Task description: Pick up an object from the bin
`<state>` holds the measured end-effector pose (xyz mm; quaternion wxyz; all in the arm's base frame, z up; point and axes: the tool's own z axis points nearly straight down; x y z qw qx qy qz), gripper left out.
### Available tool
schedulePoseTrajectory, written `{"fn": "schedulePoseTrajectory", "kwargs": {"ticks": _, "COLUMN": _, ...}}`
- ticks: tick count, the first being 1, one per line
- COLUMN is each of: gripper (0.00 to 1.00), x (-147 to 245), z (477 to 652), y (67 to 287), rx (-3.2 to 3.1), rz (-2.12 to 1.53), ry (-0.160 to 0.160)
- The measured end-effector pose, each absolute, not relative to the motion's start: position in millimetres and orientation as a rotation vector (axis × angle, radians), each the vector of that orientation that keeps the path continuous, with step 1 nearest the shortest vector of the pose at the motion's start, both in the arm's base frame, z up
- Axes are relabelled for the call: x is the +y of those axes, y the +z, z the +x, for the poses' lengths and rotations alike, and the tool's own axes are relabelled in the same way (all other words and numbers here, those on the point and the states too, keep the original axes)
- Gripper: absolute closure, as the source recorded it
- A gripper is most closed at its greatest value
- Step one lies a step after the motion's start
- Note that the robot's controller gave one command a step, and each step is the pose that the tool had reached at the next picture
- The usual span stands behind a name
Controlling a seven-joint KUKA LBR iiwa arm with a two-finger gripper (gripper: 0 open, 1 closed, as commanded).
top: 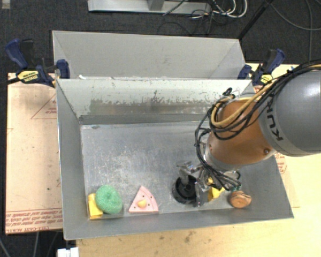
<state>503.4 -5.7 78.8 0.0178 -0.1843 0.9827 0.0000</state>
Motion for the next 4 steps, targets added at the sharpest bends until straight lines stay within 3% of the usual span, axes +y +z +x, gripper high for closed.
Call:
{"fn": "schedulePoseTrajectory", "kwargs": {"ticks": 1, "gripper": 1.00, "x": -6, "z": 502.2, "y": 82, "rx": 3.061, "rz": -0.575, "ry": 0.001}}
{"fn": "schedulePoseTrajectory", "kwargs": {"ticks": 4, "gripper": 1.00, "x": -7, "z": 498.0, "y": 134, "rx": 3.091, "rz": -0.578, "ry": 0.003}}
